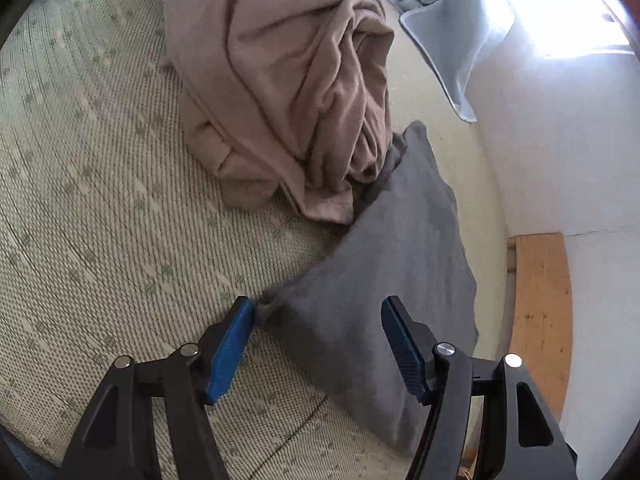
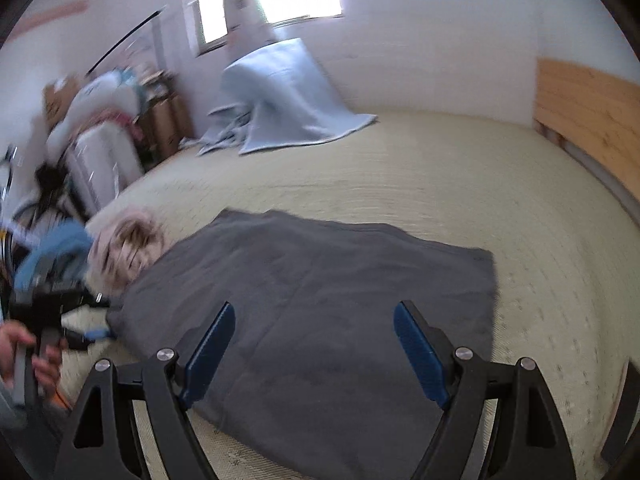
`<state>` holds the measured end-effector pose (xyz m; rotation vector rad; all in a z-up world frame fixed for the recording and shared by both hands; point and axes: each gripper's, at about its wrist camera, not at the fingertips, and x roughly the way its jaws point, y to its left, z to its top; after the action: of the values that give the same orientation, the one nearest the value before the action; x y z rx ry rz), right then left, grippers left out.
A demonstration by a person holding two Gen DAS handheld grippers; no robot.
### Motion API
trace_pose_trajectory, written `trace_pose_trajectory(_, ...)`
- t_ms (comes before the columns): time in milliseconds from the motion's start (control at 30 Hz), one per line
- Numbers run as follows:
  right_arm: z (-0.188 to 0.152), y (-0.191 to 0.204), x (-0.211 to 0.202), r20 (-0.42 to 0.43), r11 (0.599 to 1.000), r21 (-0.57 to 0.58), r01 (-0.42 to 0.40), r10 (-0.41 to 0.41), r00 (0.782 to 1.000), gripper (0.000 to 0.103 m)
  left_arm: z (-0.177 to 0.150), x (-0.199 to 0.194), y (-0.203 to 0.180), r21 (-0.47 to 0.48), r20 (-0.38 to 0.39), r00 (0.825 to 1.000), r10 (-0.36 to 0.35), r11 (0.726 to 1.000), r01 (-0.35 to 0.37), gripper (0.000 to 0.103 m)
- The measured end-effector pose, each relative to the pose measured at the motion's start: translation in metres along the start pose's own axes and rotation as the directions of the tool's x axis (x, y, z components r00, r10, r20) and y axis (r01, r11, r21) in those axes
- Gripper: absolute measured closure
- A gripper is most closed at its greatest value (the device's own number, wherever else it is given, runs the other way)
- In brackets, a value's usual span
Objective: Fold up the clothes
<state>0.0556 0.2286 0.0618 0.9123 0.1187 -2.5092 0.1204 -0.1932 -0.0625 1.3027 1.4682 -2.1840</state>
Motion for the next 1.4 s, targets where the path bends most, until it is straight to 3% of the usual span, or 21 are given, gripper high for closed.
trace_pose_trajectory(67, -0.004, 0.018, 0.005, -0.008, 0.997, -0.073, -0.01, 0.009, 1.0, 0.018, 0.003, -0.005, -0.001, 0.005, 0.056, 0.998, 0.032, 0.999, -0.033, 0.033)
trace_pose_trajectory(133, -0.008, 0.033, 0.011, -0.016, 0.99, -0.136, -0.022, 0.02, 1.0, 0.018, 0.008, -0.009, 0.001, -0.021, 0.077, 0.997, -0.009, 1.0, 0.01, 0.033)
trace_pose_trajectory(267, -0.015, 0.058, 0.018, -0.022, 0.973, -0.228, -0.032, 0.028, 0.999, 0.018, 0.004, 0.004, -0.001, -0.02, -0.021, 0.999, -0.023, 1.0, 0.023, 0.033)
trace_pose_trajectory(467, -0.02, 0.083, 0.03, -0.033, 0.957, -0.286, -0.05, 0.042, 0.999, 0.018, 0.002, 0.008, -0.004, 0.003, -0.067, 0.997, -0.035, 0.999, 0.036, 0.033)
trace_pose_trajectory(533, -0.021, 0.091, 0.034, -0.032, 0.952, -0.303, -0.053, 0.046, 0.998, 0.018, 0.003, 0.01, -0.005, 0.016, -0.072, 0.997, -0.021, 1.0, 0.022, 0.046)
trace_pose_trajectory(567, -0.022, 0.095, 0.036, -0.032, 0.949, -0.312, -0.056, 0.048, 0.998, 0.018, 0.004, 0.011, -0.005, 0.019, -0.083, 0.996, -0.015, 1.0, 0.016, 0.065)
trace_pose_trajectory(600, -0.022, 0.098, 0.038, -0.032, 0.946, -0.32, -0.059, 0.051, 0.998, 0.018, 0.004, 0.013, -0.005, 0.02, -0.093, 0.996, -0.01, 1.0, 0.012, 0.074)
trace_pose_trajectory(733, -0.029, 0.118, 0.045, -0.027, 0.919, -0.392, -0.049, 0.041, 0.999, 0.018, 0.002, 0.008, -0.006, 0.025, -0.088, 0.996, -0.032, 0.999, 0.034, 0.092)
trace_pose_trajectory(1000, -0.061, 0.177, 0.056, -0.007, 0.806, -0.59, -0.048, 0.054, 0.999, 0.018, 0.002, -0.006, -0.016, 0.07, -0.079, 0.991, -0.108, 0.991, 0.113, 0.095)
trace_pose_trajectory(1133, -0.075, 0.207, 0.063, -0.001, 0.747, -0.662, -0.061, 0.081, 0.997, 0.018, 0.002, -0.007, -0.013, 0.078, -0.099, 0.989, -0.11, 0.99, 0.118, 0.095)
trace_pose_trajectory(1400, -0.082, 0.23, 0.083, 0.004, 0.724, -0.688, -0.053, 0.077, 0.997, 0.018, -0.002, -0.016, -0.012, 0.109, -0.113, 0.986, -0.123, 0.985, 0.135, 0.096)
